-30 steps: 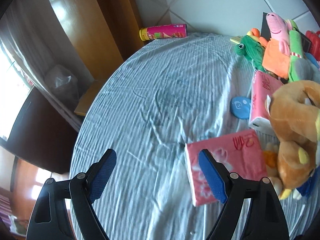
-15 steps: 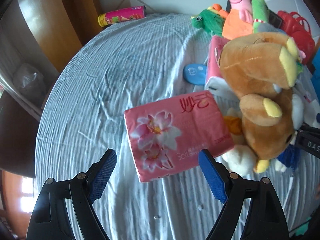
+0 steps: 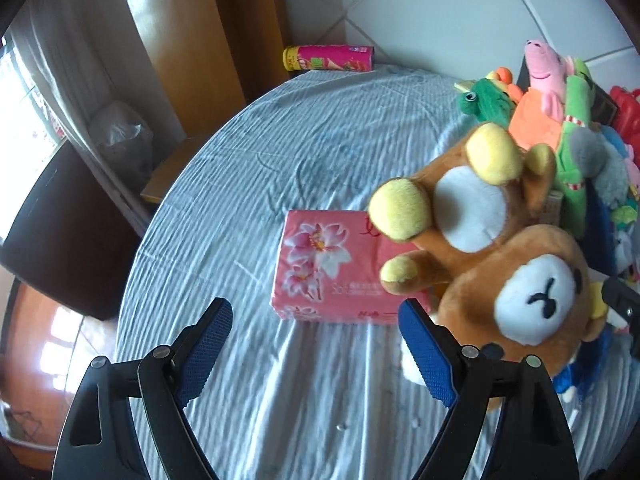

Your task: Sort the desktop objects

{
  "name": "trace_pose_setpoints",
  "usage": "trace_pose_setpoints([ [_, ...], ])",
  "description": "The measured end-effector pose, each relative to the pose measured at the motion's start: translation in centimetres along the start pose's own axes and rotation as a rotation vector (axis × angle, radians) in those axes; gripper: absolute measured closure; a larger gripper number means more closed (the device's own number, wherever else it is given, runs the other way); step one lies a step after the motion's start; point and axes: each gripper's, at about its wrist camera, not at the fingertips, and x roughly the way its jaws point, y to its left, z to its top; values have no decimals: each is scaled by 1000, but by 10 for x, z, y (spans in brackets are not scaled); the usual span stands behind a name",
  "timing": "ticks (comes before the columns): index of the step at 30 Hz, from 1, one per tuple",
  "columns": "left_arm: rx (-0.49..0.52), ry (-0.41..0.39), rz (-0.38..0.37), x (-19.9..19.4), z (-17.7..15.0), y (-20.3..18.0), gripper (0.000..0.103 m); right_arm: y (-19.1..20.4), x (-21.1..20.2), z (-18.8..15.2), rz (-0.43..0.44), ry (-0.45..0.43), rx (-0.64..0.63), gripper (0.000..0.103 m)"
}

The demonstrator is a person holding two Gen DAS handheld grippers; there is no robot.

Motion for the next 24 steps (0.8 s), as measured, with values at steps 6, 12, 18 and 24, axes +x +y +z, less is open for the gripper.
trace_pose_setpoints([
  [6, 15, 20, -20, -4, -14, -12, 17, -21, 0, 16, -187, -83, -10, 0],
  [12, -14, 10, 28, -7, -17, 2, 17, 21, 37, -4, -45, 66, -170, 0],
  [18, -87, -70, 50, -32, -2, 29, 17, 83, 25, -53, 319, 173, -261, 0],
  [24, -65, -29, 7, -34, -19, 24, 17, 74, 8, -62, 209, 144, -257, 0],
])
